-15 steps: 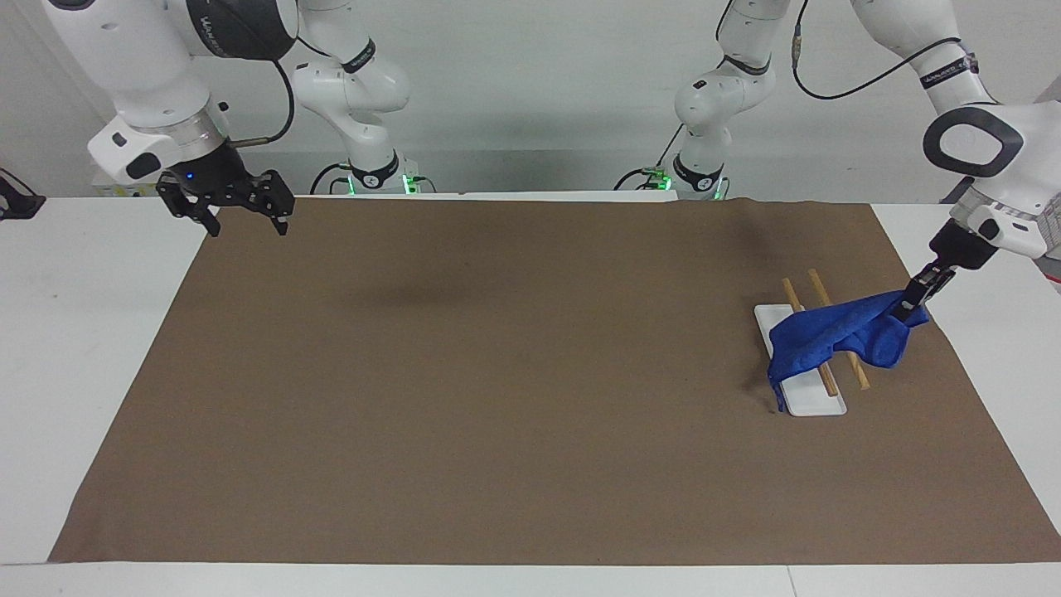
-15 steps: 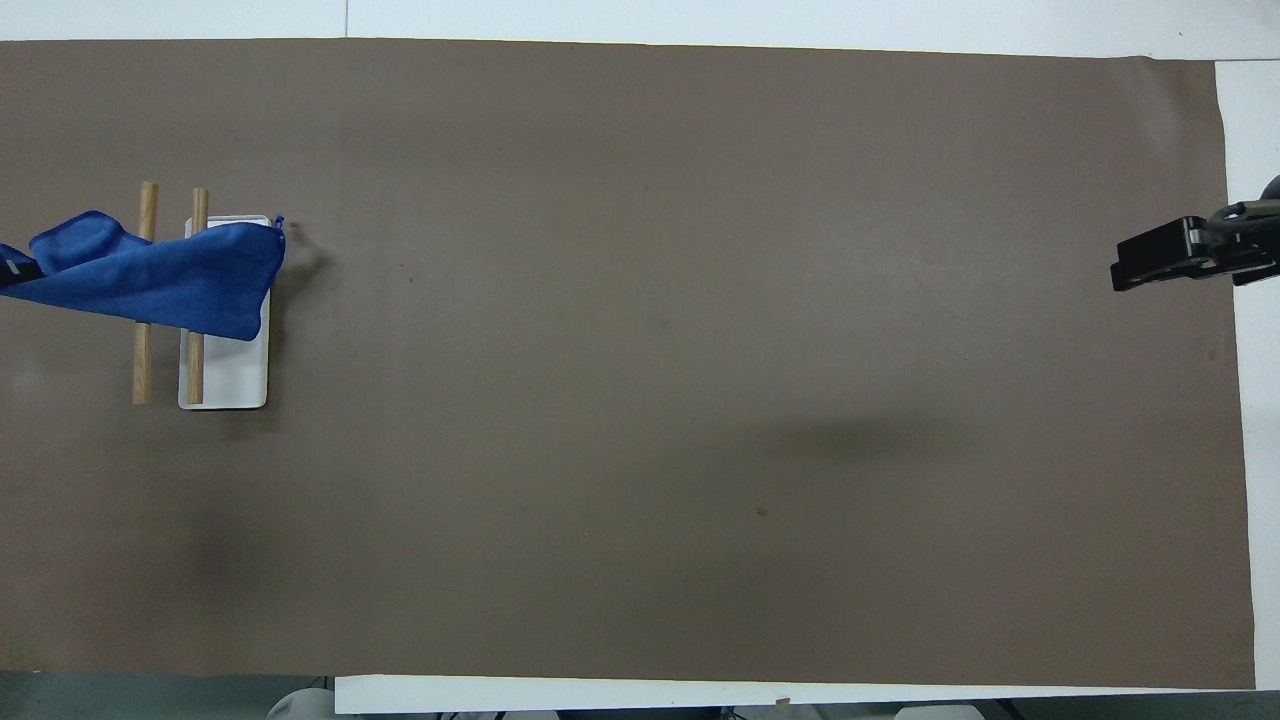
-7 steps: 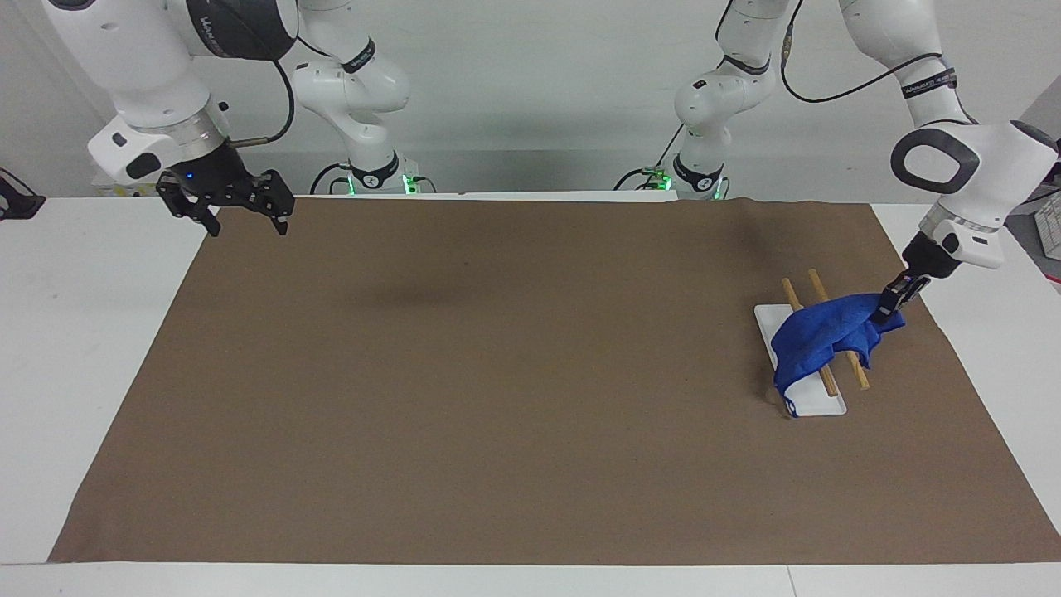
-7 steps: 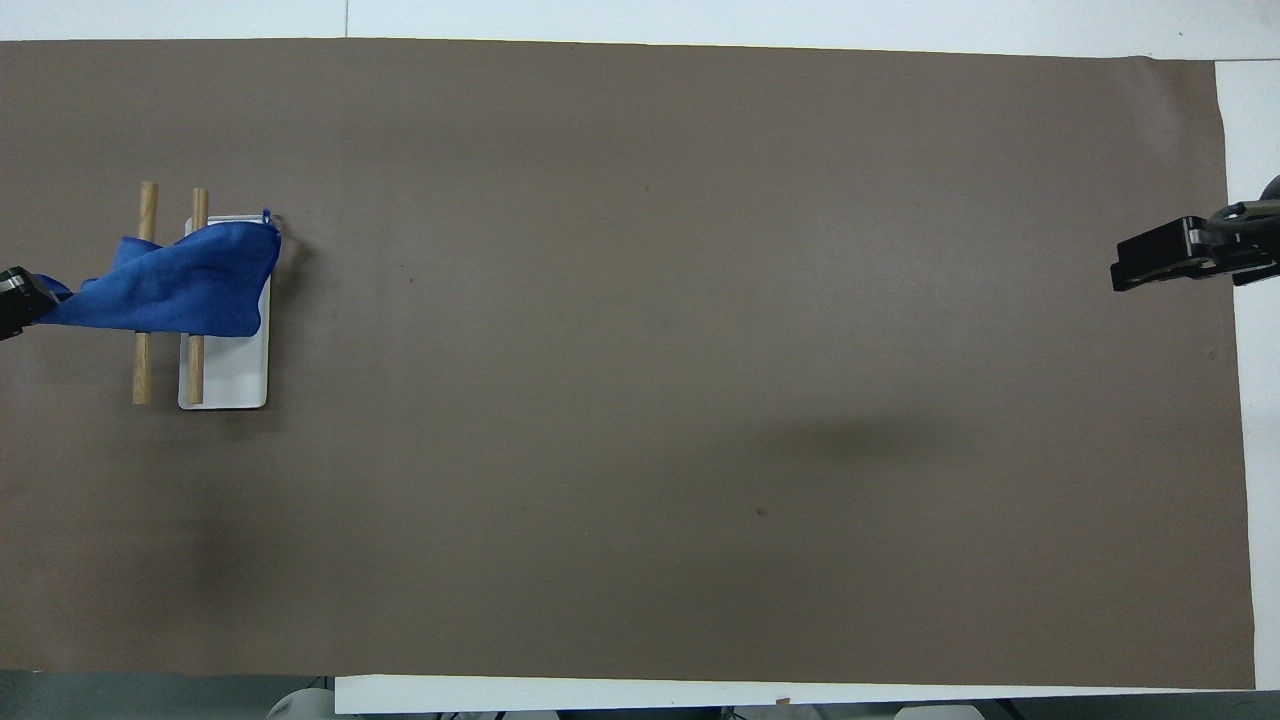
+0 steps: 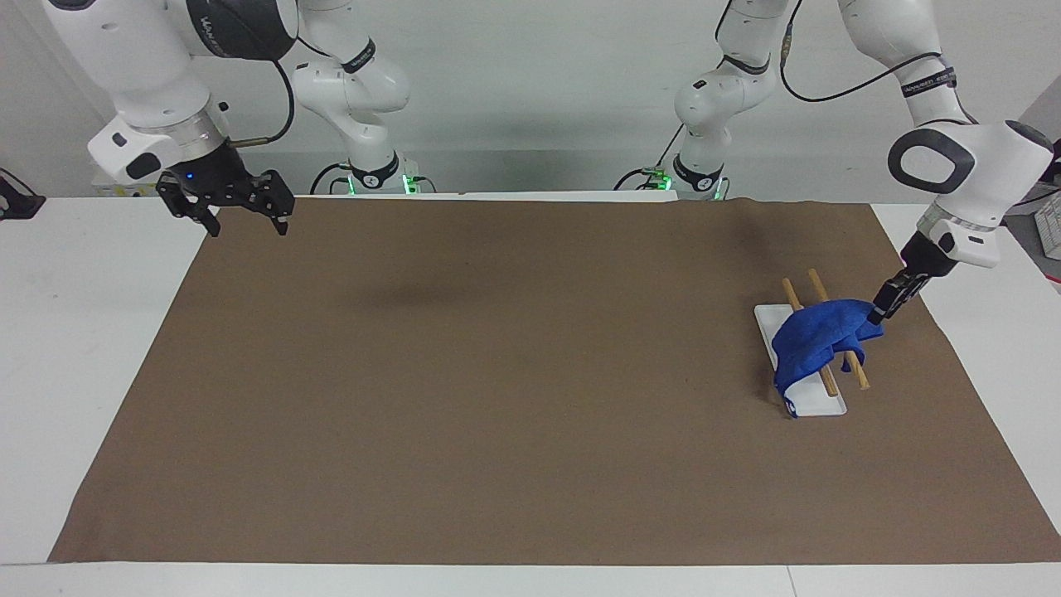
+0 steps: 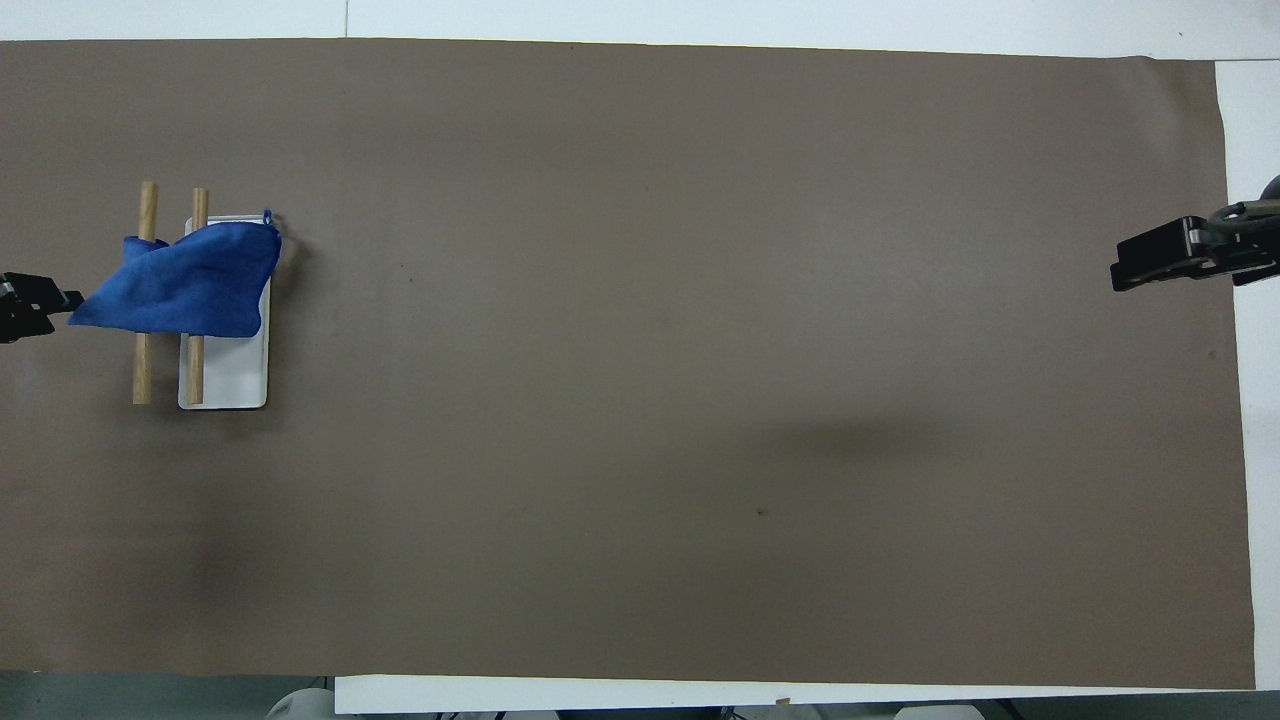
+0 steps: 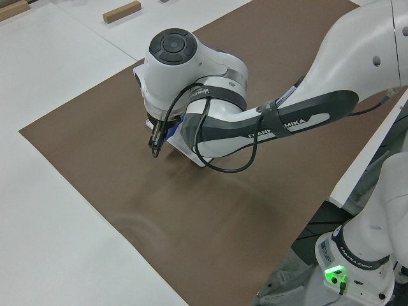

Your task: Right arm passes towel to left arm to hang

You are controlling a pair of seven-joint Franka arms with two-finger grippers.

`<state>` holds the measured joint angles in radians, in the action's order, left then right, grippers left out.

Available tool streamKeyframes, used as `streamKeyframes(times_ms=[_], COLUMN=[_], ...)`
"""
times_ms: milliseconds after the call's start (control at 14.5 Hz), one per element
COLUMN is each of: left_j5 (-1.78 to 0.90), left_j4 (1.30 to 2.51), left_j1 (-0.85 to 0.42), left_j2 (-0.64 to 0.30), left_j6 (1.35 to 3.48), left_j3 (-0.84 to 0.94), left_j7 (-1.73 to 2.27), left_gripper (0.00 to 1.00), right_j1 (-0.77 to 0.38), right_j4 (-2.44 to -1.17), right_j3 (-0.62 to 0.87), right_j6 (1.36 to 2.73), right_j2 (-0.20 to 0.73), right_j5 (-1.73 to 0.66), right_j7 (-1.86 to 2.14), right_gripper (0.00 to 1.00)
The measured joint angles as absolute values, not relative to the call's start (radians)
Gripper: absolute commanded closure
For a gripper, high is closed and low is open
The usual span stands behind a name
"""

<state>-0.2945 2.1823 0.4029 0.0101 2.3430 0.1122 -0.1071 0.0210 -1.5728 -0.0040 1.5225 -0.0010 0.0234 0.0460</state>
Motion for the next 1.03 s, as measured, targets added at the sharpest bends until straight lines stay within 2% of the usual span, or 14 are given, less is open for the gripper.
streamKeyframes(times_ms=[275,688,826,1032], left_j5=[-0.189,-0.134,-0.1,-0.009], left_j4=[2.068,1.761,1.669,1.573], left_j1=[0.403,0.395,0.344,0.181], left_j2=[0.01,0.02,0.022,0.023], left_j6=[2.239,1.784,1.624,1.432], left_j3=[0.112,0.128,0.137,0.142], left_j7=[-0.107,-0.107,-0.1,-0.009], left_gripper=[0.0,0.0,0.0,0.0], right_j1=[0.021,0.021,0.021,0.021], right_j4=[-1.573,-1.573,-1.573,-1.573], right_j3=[-0.004,-0.004,-0.004,-0.004], right_j6=[1.523,1.523,1.523,1.523], right_j2=[-0.001,-0.001,-0.001,-0.001], right_j5=[0.023,0.023,0.023,0.023], right_j7=[0.046,0.046,0.046,0.046], right_gripper=[0.0,0.0,0.0,0.0])
